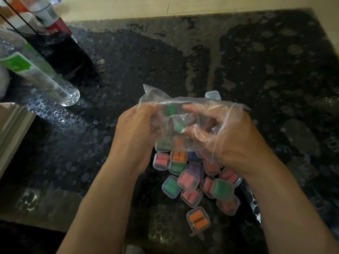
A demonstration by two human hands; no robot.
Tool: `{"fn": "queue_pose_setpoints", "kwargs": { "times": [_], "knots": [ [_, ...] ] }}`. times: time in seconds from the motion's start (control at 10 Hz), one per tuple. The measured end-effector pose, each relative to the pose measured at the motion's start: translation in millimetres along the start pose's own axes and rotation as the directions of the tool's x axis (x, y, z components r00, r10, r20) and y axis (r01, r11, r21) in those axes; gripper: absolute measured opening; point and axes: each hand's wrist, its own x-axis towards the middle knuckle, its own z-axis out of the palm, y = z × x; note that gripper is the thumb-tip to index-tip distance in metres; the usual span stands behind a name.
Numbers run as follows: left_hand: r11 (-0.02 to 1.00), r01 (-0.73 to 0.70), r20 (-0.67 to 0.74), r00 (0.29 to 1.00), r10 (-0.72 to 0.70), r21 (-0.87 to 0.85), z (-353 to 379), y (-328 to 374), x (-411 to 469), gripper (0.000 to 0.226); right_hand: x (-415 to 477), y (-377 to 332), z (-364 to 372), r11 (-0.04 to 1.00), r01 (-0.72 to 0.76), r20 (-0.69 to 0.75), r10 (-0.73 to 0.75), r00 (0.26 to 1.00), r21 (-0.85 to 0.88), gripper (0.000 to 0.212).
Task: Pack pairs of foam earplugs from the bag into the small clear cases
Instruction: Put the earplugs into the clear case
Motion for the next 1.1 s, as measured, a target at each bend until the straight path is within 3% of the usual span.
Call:
{"fn": "queue_pose_setpoints", "kwargs": {
  "times": [0.1,0.3,0.5,0.7,0.8,0.9,1.0,1.1],
  "knots": [
    [0.994,0.045,0.047,0.998,-0.040,-0.104,0.0,1.2,-0.9,0.036,0.3,4.2,0.8,0.996,0.011,-0.001,-0.011,1.000,0.086,0.047],
    [0.971,0.126,0.064,0.991,-0.115,-0.202,3.1,0.5,-0.8,0.041,3.6,13.9,-0.5,0.997,0.025,0.021,-0.023,1.000,-0.076,0.038],
    [0.979,0.148,0.085,0.987,-0.137,-0.137,5.8,1.6,-2.9,0.056,7.8,21.5,1.9,0.986,-0.009,0.024,0.013,1.000,-0.168,0.037],
    [0.988,0.154,0.152,0.976,-0.153,0.005,11.7,3.0,-9.1,0.039,10.1,29.9,8.7,0.919,0.071,0.015,-0.070,0.997,-0.387,0.034],
    [0.988,0.144,0.171,0.974,-0.151,0.050,12.9,2.9,-9.5,0.028,7.6,30.1,10.0,0.894,0.036,0.003,-0.039,0.999,-0.446,0.037],
    [0.991,0.115,0.130,0.984,-0.123,0.065,12.7,0.5,-8.2,0.018,8.7,32.3,15.6,0.797,0.105,-0.012,-0.139,0.990,-0.595,0.030],
    [0.995,0.086,0.080,0.993,-0.091,0.058,14.1,-1.0,-7.0,0.013,6.2,21.6,12.4,0.778,0.072,-0.024,-0.111,0.993,-0.624,0.013],
    [0.995,0.071,0.061,0.995,-0.075,0.066,14.9,-1.2,-7.0,0.016,2.9,14.2,6.8,0.852,0.043,-0.028,-0.068,0.997,-0.523,0.010]
  ]
}}
